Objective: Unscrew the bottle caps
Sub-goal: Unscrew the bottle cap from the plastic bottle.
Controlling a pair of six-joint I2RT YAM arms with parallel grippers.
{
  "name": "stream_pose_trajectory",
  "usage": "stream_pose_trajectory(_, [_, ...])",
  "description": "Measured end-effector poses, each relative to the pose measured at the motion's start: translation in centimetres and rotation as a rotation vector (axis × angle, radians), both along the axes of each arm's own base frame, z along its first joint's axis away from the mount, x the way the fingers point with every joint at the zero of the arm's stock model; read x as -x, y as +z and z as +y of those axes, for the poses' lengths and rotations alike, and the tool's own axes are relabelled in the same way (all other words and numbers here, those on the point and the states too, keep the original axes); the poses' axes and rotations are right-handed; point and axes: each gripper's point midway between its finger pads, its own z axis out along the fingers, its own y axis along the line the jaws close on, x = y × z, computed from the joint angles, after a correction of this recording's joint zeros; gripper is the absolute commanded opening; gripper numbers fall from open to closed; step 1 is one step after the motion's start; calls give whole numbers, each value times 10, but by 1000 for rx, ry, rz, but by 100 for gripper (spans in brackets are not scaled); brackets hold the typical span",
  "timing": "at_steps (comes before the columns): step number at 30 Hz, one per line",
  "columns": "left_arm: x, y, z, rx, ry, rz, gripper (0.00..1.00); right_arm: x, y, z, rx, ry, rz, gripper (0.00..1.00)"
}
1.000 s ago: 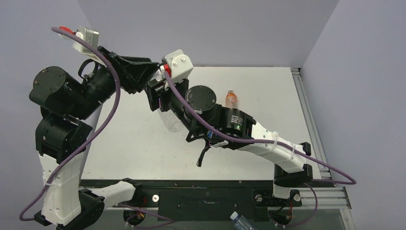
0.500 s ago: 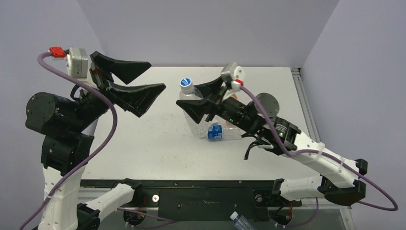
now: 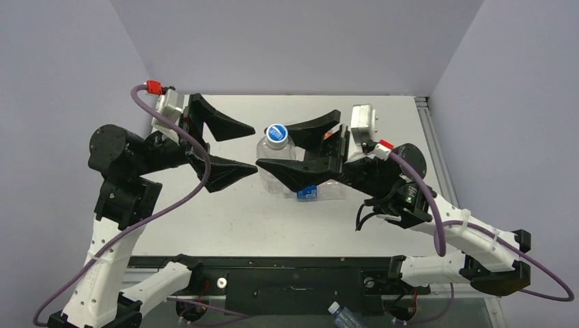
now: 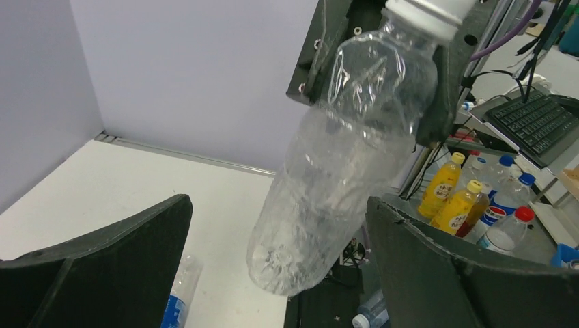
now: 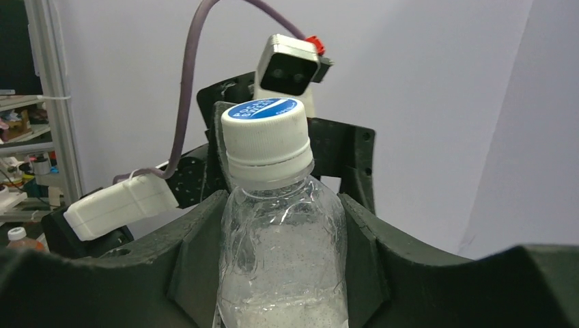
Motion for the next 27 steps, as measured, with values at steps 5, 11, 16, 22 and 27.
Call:
stream_pose_trajectory(5, [9, -4, -6, -17, -78, -8, 97, 7, -8, 21, 33, 21, -38, 0])
stream_pose_trajectory(11, [38, -4, -15, -27, -210, -55, 98, 15, -3, 34, 27, 37, -64, 0])
stream_pose_trajectory(16, [49, -6, -18, -37, -264, -73, 90, 7, -13, 49, 47, 12, -35, 0])
stream_pose_trajectory(22, [45, -9, -20, -45, -257, -127, 26, 6, -13, 58, 36, -16, 7, 0])
stream_pose_trajectory(27, [41, -9, -20, -45, -228, -158, 12, 2, -12, 56, 44, -34, 30, 15])
